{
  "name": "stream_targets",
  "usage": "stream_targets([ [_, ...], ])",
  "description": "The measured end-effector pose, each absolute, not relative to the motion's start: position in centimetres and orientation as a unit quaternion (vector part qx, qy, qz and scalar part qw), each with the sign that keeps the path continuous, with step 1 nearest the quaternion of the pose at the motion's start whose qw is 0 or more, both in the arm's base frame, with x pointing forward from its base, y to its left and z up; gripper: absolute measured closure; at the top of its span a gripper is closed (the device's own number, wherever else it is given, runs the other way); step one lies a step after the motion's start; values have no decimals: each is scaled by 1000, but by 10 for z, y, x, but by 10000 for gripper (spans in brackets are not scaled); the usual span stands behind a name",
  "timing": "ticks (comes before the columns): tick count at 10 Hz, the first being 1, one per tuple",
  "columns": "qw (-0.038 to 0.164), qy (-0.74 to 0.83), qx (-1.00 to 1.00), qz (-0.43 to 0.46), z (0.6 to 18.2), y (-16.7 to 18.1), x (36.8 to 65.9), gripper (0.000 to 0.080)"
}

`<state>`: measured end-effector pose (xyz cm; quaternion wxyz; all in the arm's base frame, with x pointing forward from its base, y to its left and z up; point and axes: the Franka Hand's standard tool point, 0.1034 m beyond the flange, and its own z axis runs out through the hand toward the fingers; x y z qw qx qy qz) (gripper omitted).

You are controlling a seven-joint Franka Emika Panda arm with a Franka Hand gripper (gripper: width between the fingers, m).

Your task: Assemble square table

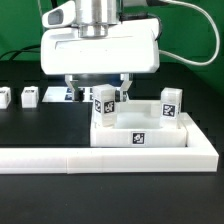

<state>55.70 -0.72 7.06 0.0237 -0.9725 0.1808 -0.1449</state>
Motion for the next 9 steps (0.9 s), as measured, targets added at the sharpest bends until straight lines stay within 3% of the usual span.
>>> stream_targets([
  [4,6,48,-988,-144,73,-1,559,151],
  [9,27,53,-991,-118,82,13,559,151],
])
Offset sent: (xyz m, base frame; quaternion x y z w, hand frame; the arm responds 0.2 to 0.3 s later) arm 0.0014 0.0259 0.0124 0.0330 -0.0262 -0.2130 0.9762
